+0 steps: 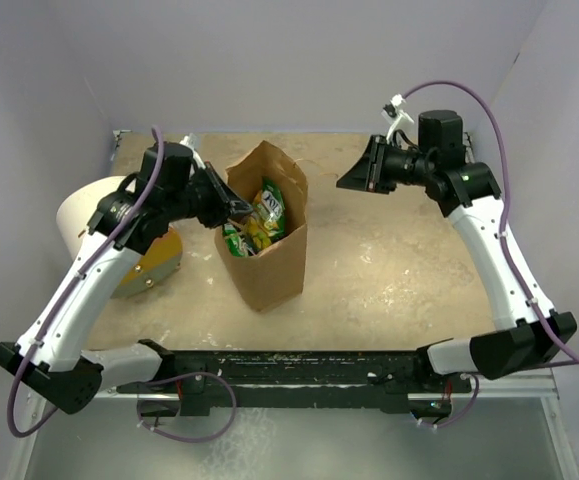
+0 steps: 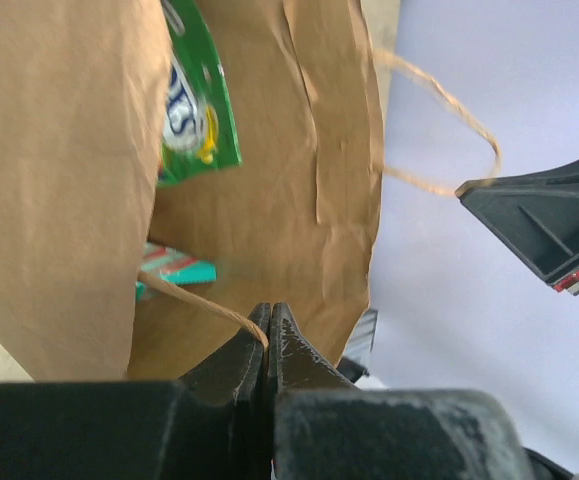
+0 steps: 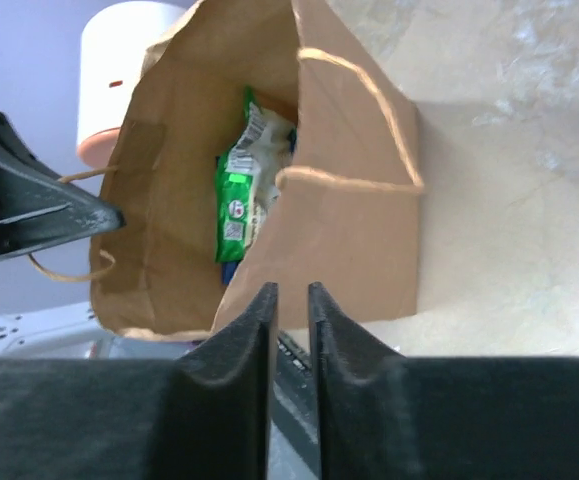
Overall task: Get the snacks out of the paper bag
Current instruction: Move the paper bag to the center of the board, then adjust the paper bag at the center of the board.
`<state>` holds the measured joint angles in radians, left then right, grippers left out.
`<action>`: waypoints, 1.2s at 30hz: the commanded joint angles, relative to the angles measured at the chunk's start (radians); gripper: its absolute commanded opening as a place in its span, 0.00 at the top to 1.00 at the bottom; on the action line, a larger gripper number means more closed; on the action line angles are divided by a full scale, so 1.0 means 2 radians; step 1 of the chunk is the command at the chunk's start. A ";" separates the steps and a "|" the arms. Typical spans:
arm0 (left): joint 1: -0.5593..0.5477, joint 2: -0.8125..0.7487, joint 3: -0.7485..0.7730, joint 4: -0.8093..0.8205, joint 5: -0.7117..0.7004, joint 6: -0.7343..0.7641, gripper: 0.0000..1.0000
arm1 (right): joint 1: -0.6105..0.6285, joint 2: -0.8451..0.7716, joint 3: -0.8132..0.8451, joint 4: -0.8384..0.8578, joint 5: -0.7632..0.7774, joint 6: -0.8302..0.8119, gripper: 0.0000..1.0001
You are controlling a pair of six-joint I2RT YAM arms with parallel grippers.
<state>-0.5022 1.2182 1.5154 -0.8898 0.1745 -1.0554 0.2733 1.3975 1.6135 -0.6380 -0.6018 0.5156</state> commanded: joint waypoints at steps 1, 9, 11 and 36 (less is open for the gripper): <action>0.000 -0.060 -0.010 0.016 0.013 -0.010 0.90 | -0.004 -0.039 -0.028 0.039 -0.061 0.018 0.71; 0.000 -0.086 0.015 -0.063 -0.046 -0.001 0.75 | -0.004 -0.037 -0.044 0.112 -0.090 0.098 0.26; 0.000 -0.100 0.014 -0.073 -0.061 -0.012 0.69 | -0.004 -0.019 -0.040 0.130 -0.108 0.109 0.24; 0.000 -0.150 -0.034 -0.075 -0.136 -0.027 0.42 | 0.053 0.101 -0.069 0.361 -0.156 0.304 0.36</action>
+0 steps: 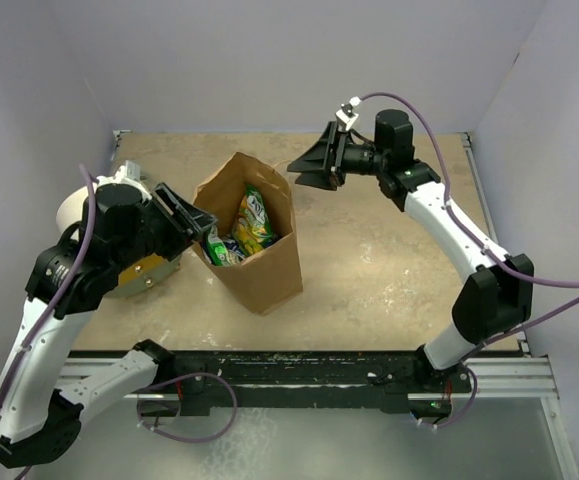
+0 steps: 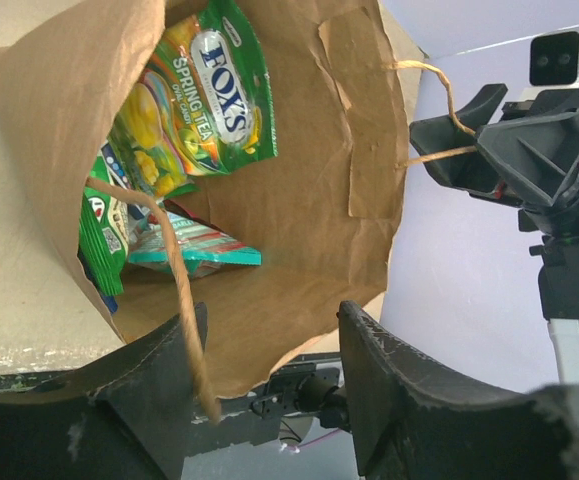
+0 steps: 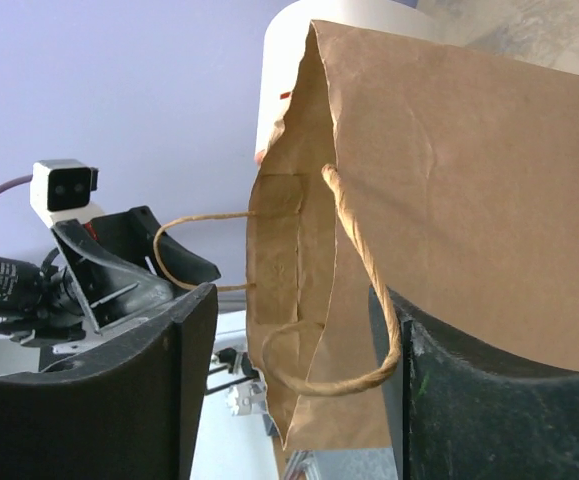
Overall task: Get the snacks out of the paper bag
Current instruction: Adjust the paper bag at the center of the board.
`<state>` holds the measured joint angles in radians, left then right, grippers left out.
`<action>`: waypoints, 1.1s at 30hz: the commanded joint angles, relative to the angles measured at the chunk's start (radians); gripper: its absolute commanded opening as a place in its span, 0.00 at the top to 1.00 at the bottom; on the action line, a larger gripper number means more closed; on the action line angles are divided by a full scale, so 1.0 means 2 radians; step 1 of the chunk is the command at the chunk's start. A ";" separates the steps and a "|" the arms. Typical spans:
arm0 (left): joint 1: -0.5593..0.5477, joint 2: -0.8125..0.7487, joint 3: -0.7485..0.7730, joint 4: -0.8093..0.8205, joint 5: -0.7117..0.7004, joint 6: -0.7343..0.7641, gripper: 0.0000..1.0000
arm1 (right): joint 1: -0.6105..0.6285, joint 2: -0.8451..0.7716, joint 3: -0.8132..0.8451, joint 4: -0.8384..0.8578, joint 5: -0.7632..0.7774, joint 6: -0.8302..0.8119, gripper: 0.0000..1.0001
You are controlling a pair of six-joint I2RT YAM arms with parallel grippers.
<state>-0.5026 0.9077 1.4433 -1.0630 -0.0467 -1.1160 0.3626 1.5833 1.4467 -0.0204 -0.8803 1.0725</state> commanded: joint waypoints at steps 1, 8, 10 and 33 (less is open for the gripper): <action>0.000 0.007 0.002 0.009 -0.030 0.006 0.44 | 0.009 0.011 0.017 0.045 -0.012 0.021 0.37; 0.000 0.030 0.020 0.004 -0.050 0.041 0.61 | 0.009 0.020 0.032 0.029 -0.018 0.026 0.62; 0.000 0.040 0.032 -0.005 -0.059 0.055 0.66 | 0.008 0.017 0.043 0.022 -0.012 0.023 0.75; 0.242 0.350 0.405 0.113 0.086 0.247 1.00 | 0.028 0.090 0.188 0.006 0.019 -0.004 1.00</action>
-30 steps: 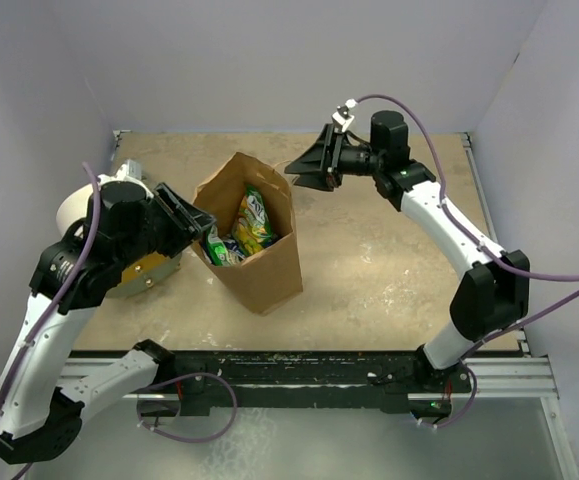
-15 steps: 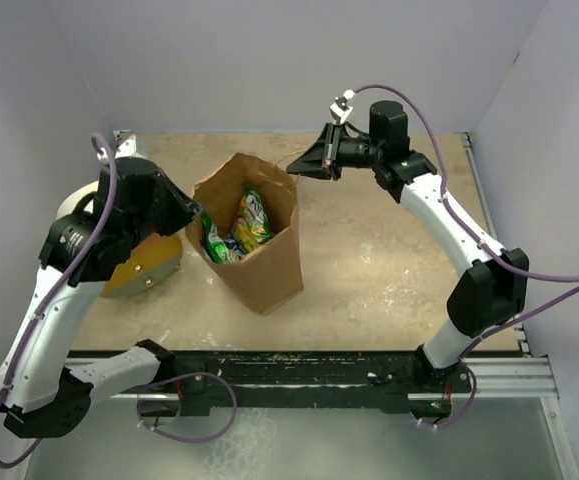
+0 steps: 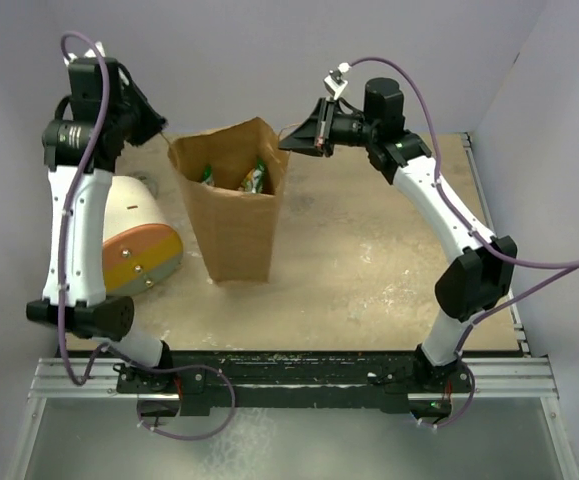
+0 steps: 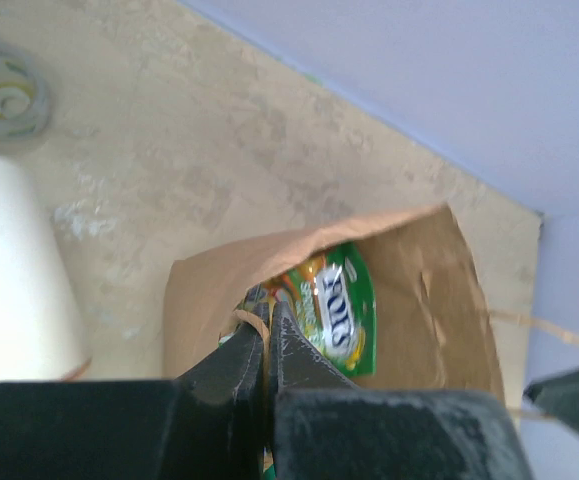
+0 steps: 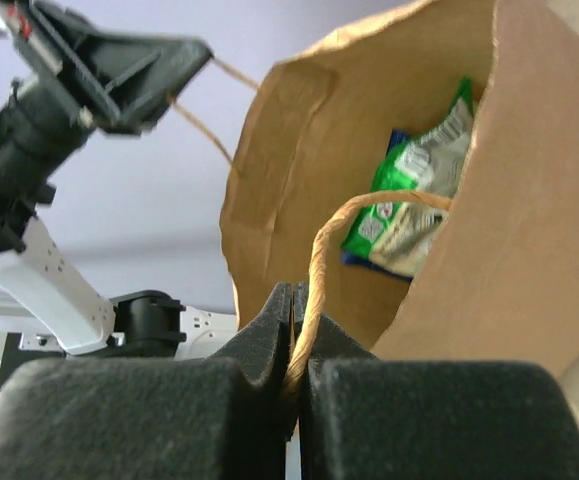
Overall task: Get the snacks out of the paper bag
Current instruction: Adjust the paper bag at the center of the board.
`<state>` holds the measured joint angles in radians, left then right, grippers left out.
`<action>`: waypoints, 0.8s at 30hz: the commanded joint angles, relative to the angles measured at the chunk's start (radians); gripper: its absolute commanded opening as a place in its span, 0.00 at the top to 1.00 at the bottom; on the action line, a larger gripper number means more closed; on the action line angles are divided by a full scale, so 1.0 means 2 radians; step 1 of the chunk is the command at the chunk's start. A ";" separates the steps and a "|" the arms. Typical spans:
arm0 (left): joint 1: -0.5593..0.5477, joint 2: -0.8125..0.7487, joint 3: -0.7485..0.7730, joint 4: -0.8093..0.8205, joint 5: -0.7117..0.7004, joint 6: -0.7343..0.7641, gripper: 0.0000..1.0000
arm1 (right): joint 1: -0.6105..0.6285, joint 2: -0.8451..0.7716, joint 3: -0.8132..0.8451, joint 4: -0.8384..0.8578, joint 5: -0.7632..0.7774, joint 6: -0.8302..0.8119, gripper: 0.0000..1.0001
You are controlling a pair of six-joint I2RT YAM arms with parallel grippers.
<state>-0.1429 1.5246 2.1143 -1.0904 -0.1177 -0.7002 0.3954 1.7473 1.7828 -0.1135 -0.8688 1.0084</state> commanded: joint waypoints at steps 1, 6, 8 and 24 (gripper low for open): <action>0.066 0.056 0.082 0.143 0.142 0.045 1.00 | 0.014 0.009 0.010 0.060 0.016 0.032 1.00; 0.068 0.097 0.086 0.217 0.287 0.075 1.00 | 0.029 -0.009 -0.052 0.049 0.032 0.006 0.99; 0.068 0.093 0.042 0.248 0.349 0.065 1.00 | 0.030 -0.028 -0.084 0.032 0.040 -0.020 0.99; -0.069 -0.046 -0.241 0.399 0.438 -0.057 1.00 | 0.036 -0.220 -0.360 -0.058 0.092 -0.105 0.92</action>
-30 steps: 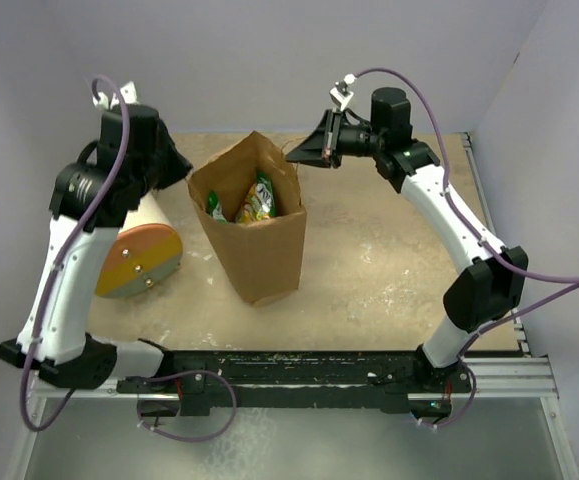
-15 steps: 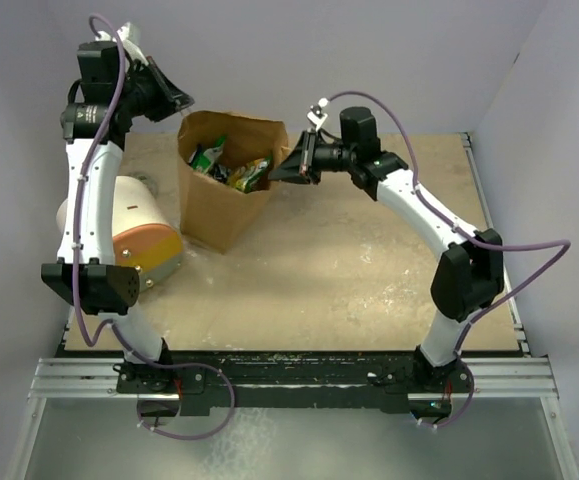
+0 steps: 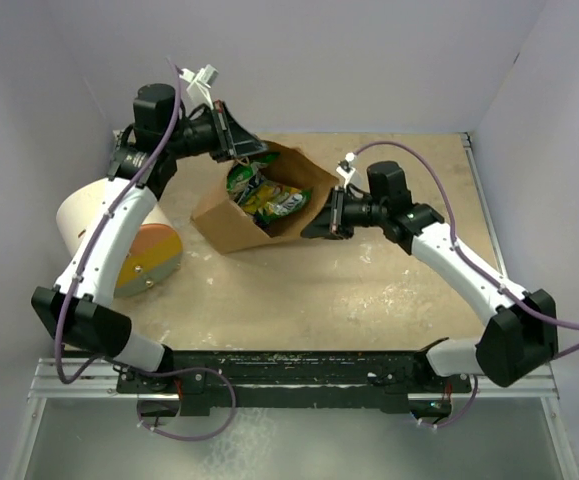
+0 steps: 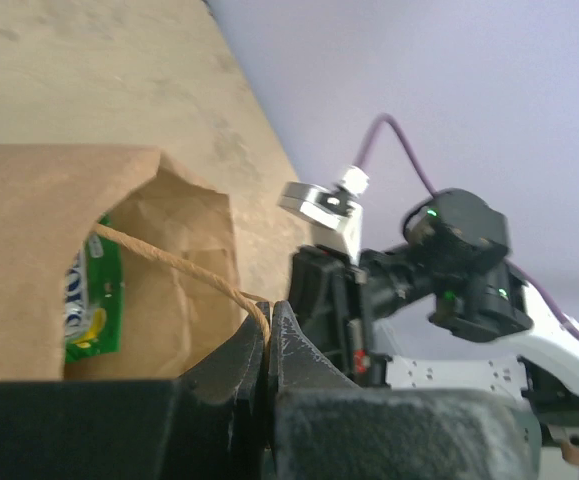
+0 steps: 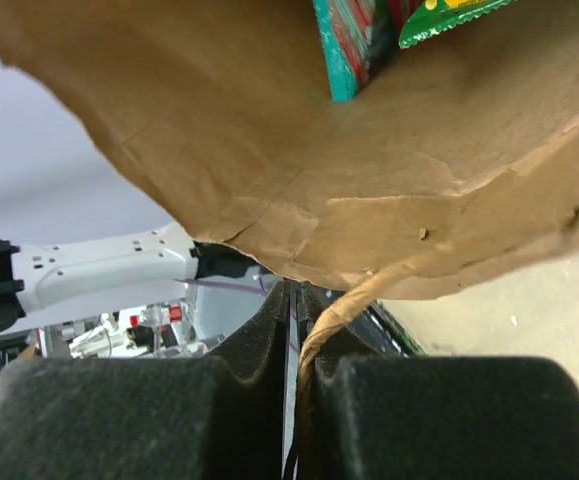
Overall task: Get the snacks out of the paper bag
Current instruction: Adjust the paper bag at the center of the board, then take out the snack from the paper bag.
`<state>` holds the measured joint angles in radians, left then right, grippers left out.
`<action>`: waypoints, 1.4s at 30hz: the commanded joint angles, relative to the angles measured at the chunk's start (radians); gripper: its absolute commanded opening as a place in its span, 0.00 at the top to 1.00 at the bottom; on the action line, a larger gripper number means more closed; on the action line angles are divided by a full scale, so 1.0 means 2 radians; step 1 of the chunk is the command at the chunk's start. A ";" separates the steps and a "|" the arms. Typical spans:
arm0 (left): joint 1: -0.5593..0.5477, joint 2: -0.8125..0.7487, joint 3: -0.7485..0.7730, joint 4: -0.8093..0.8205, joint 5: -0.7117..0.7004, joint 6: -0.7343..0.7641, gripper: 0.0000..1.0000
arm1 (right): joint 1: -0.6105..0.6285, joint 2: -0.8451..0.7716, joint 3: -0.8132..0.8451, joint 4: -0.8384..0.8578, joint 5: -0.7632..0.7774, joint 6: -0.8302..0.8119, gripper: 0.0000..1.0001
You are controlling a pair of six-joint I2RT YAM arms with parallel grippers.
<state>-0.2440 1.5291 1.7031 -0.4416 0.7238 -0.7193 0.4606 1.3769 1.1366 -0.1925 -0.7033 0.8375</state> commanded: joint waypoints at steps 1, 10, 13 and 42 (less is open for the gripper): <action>-0.027 -0.053 -0.043 0.077 0.016 -0.053 1.00 | 0.004 -0.045 -0.048 -0.022 0.013 -0.020 0.91; -0.086 -0.095 -0.113 0.082 -0.007 -0.093 1.00 | 0.004 -0.153 -0.127 -0.146 0.074 -0.071 0.63; -0.104 -0.098 -0.122 0.082 -0.010 -0.103 1.00 | 0.004 -0.187 -0.132 -0.183 0.107 -0.080 0.50; -0.120 -0.056 -0.011 -0.040 -0.074 -0.037 1.00 | 0.043 -0.267 -0.052 -0.013 0.022 -0.629 0.22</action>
<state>-0.4847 1.3880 1.5890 -0.4969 0.5816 -0.8589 0.5308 0.8276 1.0481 -0.2867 -0.4904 0.0055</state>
